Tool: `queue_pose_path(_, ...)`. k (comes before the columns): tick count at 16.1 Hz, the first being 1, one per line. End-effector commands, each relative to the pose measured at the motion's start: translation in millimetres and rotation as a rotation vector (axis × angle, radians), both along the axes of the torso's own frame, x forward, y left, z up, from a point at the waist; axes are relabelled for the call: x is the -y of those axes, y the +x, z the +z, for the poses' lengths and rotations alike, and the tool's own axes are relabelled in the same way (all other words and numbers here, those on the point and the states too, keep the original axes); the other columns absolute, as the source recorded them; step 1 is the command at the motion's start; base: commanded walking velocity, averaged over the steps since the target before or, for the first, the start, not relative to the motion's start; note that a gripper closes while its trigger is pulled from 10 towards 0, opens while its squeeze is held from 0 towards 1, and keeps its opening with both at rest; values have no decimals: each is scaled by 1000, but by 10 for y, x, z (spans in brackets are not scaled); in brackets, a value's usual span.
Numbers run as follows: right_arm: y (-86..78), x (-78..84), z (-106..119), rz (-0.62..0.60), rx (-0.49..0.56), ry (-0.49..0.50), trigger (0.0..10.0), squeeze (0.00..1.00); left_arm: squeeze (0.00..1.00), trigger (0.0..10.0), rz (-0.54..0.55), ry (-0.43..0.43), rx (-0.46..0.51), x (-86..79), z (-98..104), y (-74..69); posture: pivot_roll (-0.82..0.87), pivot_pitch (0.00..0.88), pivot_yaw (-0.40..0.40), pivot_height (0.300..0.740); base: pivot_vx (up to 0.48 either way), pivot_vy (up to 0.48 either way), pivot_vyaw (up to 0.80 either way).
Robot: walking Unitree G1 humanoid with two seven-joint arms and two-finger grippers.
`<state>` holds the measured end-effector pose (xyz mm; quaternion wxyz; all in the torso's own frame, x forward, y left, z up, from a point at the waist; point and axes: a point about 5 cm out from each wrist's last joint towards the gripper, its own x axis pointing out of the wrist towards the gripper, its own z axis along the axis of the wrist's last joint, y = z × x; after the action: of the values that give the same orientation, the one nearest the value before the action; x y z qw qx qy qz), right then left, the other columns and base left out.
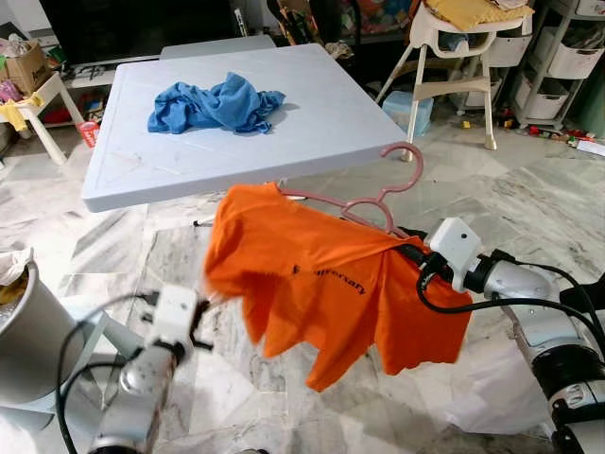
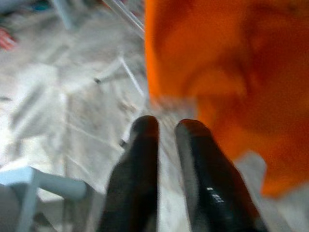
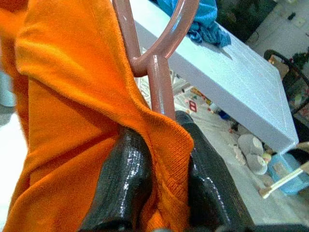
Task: Hang hanger
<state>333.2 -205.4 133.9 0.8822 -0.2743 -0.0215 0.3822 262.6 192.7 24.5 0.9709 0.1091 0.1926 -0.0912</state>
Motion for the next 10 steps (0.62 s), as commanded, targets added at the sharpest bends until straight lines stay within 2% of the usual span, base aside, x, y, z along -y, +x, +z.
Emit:
queue_pose_path(1, 39, -38, 168, 46, 74, -15, 10000, 0, 1000, 10000, -78, 19, -37, 46, -17, -43, -83, 20, 77, 740, 0, 0, 0)
queue_pose_path(3, 32, -17, 167, 65, 62, -33, 10000, 0, 1000, 10000, -144, 18, -47, 102, -2, -71, -83, 21, 78, 740, 0, 0, 0)
queue_pose_path(4, -28, -21, 65, 99, 25, -61, 10000, 0, 1000, 10000, -196, -23, -2, 164, 87, -62, -77, 25, 77, 740, 0, 0, 0)
queue_pose_path(6, -135, -86, -119, 142, -12, -72, 10000, 0, 1000, 10000, -202, -56, 18, 173, 148, -51, -76, 25, 75, 740, 0, 0, 0)
queue_pose_path(8, -150, -120, -223, 81, 55, -103, 10000, 0, 1000, 10000, -183, -60, 38, 152, 184, -47, -74, 24, 70, 740, 0, 0, 0)
queue_pose_path(10, -195, -107, -331, 53, 74, -153, 10000, 0, 1000, 10000, -177, -66, 45, 140, 201, -51, -72, 25, 68, 740, 0, 0, 0)
